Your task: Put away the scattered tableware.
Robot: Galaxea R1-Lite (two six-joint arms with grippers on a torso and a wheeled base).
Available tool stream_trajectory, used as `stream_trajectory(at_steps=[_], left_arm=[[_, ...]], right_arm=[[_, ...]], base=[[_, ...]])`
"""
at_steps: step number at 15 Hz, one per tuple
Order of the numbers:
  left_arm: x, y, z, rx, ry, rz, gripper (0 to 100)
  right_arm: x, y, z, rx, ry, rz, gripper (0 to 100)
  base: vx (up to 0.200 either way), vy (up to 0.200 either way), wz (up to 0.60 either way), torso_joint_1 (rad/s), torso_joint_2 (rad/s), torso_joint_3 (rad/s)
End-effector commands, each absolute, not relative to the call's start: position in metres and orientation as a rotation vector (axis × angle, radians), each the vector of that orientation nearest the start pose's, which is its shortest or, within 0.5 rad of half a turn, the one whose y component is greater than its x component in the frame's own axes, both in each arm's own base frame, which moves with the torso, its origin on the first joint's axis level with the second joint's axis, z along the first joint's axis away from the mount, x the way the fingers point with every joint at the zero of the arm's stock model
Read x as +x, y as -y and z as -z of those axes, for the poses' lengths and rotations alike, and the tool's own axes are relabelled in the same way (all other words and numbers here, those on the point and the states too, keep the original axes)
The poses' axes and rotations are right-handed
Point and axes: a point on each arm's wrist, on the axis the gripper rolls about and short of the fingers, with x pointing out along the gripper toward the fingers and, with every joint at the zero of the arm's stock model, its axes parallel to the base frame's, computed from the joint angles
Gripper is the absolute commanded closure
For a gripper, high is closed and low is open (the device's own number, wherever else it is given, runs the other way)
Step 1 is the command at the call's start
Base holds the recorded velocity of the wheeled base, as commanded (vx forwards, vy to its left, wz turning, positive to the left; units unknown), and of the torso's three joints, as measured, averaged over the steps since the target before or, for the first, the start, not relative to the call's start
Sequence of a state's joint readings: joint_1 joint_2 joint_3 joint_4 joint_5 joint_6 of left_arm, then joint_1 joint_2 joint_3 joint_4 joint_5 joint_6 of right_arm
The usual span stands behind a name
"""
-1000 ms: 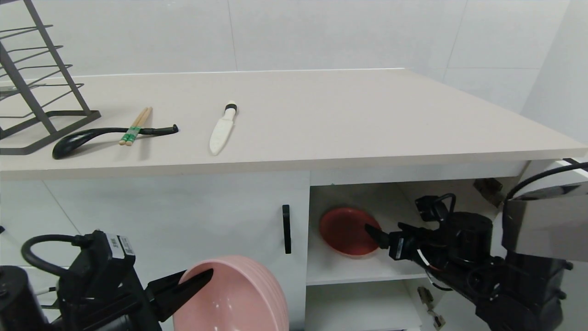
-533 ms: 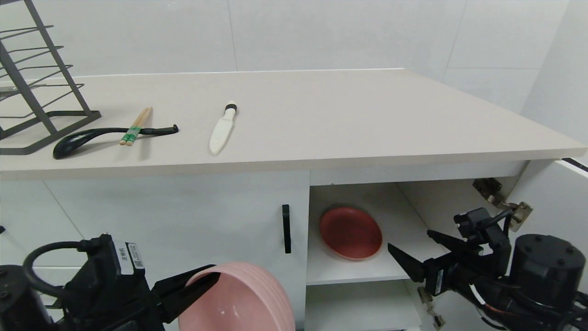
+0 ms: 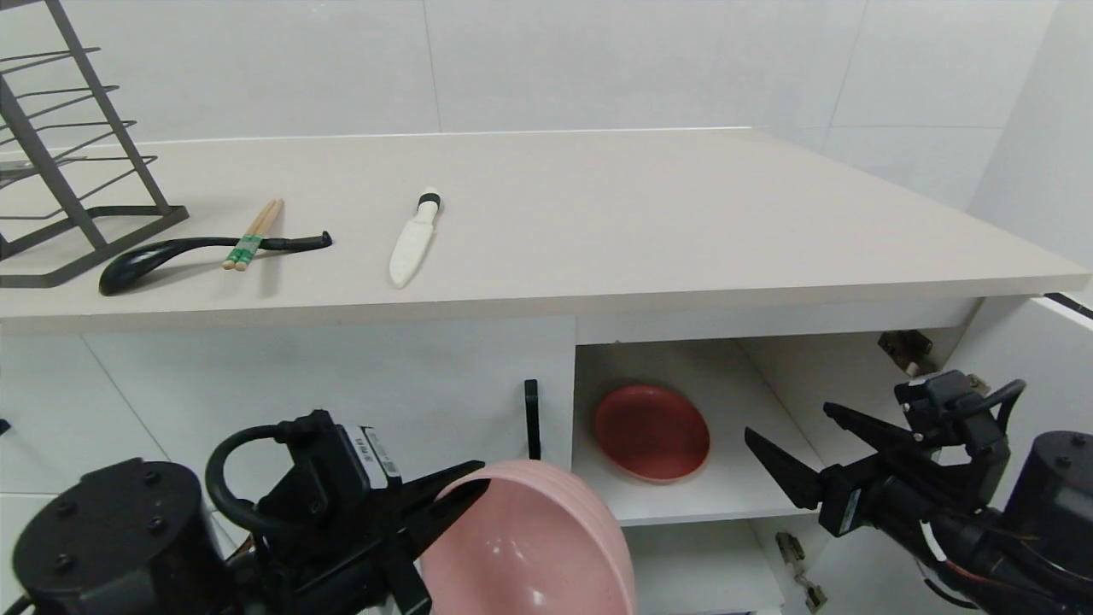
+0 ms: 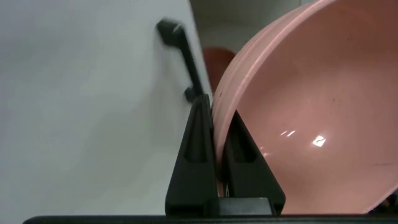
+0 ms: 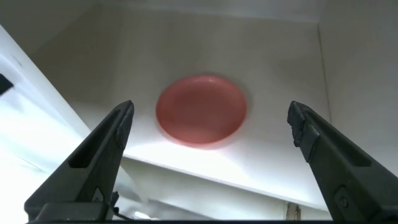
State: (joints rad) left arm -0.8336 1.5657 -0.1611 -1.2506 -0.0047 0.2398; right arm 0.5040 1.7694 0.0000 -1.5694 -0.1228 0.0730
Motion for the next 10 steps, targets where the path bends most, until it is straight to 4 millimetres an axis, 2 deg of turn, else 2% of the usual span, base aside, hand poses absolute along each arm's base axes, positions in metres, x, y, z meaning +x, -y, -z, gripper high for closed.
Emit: stream_trajectory(at_steps=[1, 6, 10], left_arm=[[0.144, 0.177, -0.104, 0.311, -0.071, 0.887, 100], [0.153, 0.236, -0.080, 0.297, -0.009, 0.792, 100], [0.160, 0.250, -0.069, 0.303, -0.018, 0.768, 100]], right_arm=[[0.174, -0.092, -0.093, 0.010, -0.176, -0.372, 0], [0.169, -0.088, -0.105, -0.015, -0.111, -0.370, 0], [0.169, -0.088, -0.109, -0.015, -0.087, -0.370, 0]], base=[[0.000, 0.000, 0.00, 0.000, 0.00, 0.000], [0.000, 0.000, 0.00, 0.000, 0.00, 0.000], [0.000, 0.000, 0.00, 0.000, 0.00, 0.000]])
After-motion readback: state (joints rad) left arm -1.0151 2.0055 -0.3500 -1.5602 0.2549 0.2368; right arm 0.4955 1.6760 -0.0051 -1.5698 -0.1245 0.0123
